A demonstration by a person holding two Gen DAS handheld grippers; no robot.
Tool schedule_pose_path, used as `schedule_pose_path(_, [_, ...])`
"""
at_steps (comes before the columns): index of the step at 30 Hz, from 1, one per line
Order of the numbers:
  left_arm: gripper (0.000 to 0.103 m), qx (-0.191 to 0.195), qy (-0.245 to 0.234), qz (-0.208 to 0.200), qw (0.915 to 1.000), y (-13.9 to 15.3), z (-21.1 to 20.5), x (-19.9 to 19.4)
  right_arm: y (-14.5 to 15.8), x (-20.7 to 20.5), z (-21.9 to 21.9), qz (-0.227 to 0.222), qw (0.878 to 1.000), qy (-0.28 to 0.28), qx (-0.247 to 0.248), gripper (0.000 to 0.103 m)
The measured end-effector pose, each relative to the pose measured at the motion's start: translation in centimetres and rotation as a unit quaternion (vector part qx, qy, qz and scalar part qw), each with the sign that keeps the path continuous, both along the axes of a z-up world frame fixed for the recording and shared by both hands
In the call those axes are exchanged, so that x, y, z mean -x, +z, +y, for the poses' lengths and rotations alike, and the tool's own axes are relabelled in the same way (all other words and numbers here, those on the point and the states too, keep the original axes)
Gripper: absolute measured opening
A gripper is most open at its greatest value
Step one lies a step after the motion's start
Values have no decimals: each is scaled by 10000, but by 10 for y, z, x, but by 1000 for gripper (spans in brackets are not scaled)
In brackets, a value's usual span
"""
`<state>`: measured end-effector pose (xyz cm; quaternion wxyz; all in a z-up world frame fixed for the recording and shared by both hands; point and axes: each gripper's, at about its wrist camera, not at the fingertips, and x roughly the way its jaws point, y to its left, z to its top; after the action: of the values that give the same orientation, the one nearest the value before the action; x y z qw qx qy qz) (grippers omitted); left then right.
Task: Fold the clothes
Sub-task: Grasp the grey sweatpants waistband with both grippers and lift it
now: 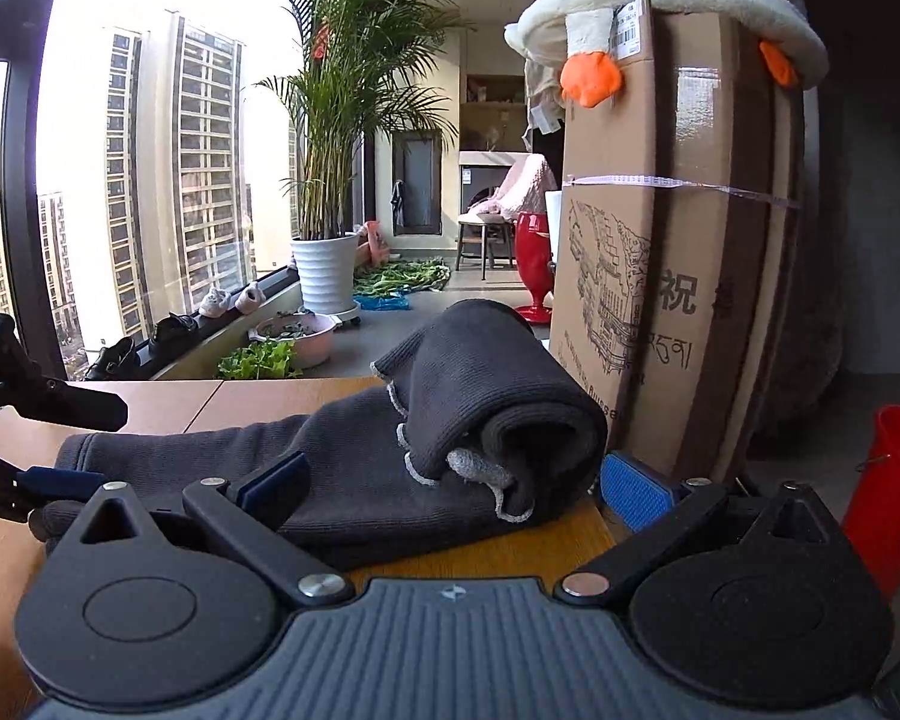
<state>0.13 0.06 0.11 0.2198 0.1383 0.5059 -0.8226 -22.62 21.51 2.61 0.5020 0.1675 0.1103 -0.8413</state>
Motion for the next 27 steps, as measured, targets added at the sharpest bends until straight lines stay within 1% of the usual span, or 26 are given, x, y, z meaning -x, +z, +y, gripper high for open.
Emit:
schedule_pose_path(1, [66,121,107,-129,9998,6,3,-7,-3,-5,4,5,9999,127,-27,103])
schedule_pose_path(3, [66,364,320,-387,9981,17,9,-20,-12,-15,30,26,9990,444,-48,103])
schedule_pose_path(4, [69,485,427,-515,9966,22,12,-26,-9,-24,32,9,9979,649,31,103])
schedule_pose_path(6, [78,726,640,-772,9923,34,19,-39,2,-34,27,-284,9924,1192,69,103])
schedule_pose_path(7, [91,823,729,-871,9901,36,21,-48,2,-37,18,-506,9885,1423,48,103])
schedule_pose_path(8, [101,890,798,-934,9884,33,21,-61,4,-35,5,-881,9816,1694,-19,103])
schedule_pose_path(9, [102,957,867,-997,9866,30,22,-73,5,-29,-8,-1382,9712,1936,-99,103])
schedule_pose_path(10, [103,972,902,-1038,9857,26,20,-79,-2,-29,-17,-1848,9588,2151,-144,103])
schedule_pose_path(11, [103,891,859,-1034,9869,17,16,-85,-8,-26,-27,-2273,9455,2321,-215,103])
schedule_pose_path(12, [103,820,803,-1009,9883,12,13,-93,-15,-20,-40,-2512,9387,2342,-315,103])
schedule_pose_path(13, [103,813,783,-993,9886,10,13,-94,-23,-17,-55,-2526,9409,2227,-367,103])
schedule_pose_path(14, [103,834,757,-988,9887,10,13,-94,-30,-16,-67,-2299,9526,1946,-438,103])
schedule_pose_path(15, [103,888,727,-981,9885,10,12,-94,-28,-20,-70,-1535,9785,1298,-463,103])
schedule_pose_path(16, [103,925,693,-978,9885,10,11,-94,-20,-28,-65,-736,9945,685,-280,103])
schedule_pose_path(17, [103,935,656,-1000,9884,11,11,-93,-15,-33,-56,-110,9995,296,-10,103])
schedule_pose_path(18, [103,966,621,-1038,9879,13,12,-91,-12,-35,-49,385,9990,0,246,103])
schedule_pose_path(19, [103,1032,591,-1062,9872,13,13,-90,-10,-31,-44,452,9982,1,404,103])
schedule_pose_path(22, [103,1384,388,-1017,9844,22,21,-79,0,-8,-38,-350,9962,678,417,103])
schedule_pose_path(23, [103,1533,288,-966,9830,26,24,-73,-4,-4,-43,-652,9931,943,226,103])
schedule_pose_path(24, [103,1651,193,-916,9818,28,26,-68,-9,1,-49,-1021,9869,1248,68,103])
schedule_pose_path(25, [103,1731,104,-866,9810,29,28,-63,-8,7,-49,-1448,9772,1551,57,103])
schedule_pose_path(26, [103,1789,42,-845,9802,28,28,-59,-11,11,-51,-1769,9682,1769,3,103])
schedule_pose_path(27, [103,1759,24,-894,9803,26,27,-56,-14,13,-55,-1943,9614,1947,-32,103])
